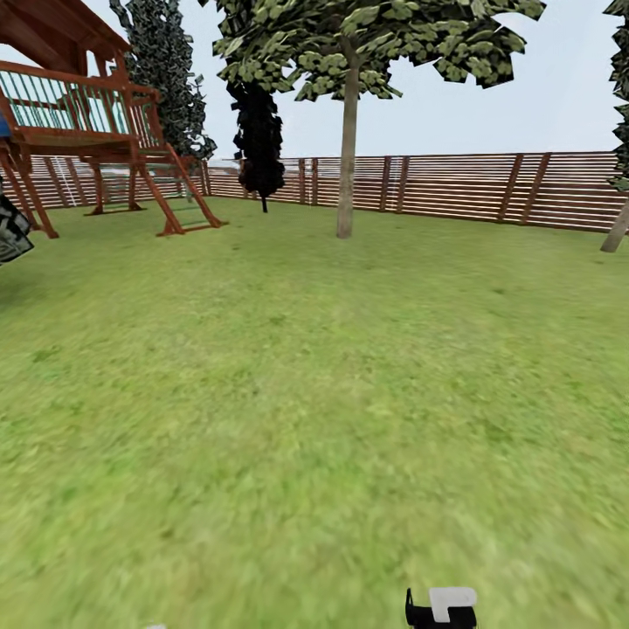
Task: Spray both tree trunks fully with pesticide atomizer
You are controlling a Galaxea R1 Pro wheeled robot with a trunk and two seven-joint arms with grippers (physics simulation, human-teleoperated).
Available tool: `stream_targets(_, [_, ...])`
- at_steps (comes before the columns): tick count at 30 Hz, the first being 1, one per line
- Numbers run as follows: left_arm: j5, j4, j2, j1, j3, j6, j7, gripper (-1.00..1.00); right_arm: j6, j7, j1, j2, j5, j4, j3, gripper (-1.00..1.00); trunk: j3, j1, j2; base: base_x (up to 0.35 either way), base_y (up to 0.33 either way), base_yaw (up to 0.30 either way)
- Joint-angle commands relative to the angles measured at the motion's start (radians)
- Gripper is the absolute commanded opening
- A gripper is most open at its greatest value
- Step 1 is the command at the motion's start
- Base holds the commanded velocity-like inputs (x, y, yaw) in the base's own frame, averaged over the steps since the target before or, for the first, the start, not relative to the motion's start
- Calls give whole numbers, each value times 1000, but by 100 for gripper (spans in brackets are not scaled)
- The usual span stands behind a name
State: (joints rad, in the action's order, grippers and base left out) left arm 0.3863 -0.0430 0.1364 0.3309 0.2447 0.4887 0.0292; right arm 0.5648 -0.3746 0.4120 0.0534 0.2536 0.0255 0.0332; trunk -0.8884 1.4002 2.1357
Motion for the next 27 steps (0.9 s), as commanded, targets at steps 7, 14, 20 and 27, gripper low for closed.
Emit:
stream_targets(7, [5,0,0,0,8,2,3,-100,1,-7,1,0,10,-1,4,100,-1,0,0,337,0,-188])
stream_targets(14, [5,0,0,0,8,2,3,-100,0,-9,1,0,10,-1,4,100,-1,0,0,338,0,-32])
stream_targets(20, [5,0,0,0,8,2,3,-100,1,-9,1,0,10,-1,4,100,-1,0,0,338,0,0])
stream_targets(27, [6,0,0,0,8,2,3,-100,0,-9,1,0,10,-1,4,100,-1,0,0,338,0,0])
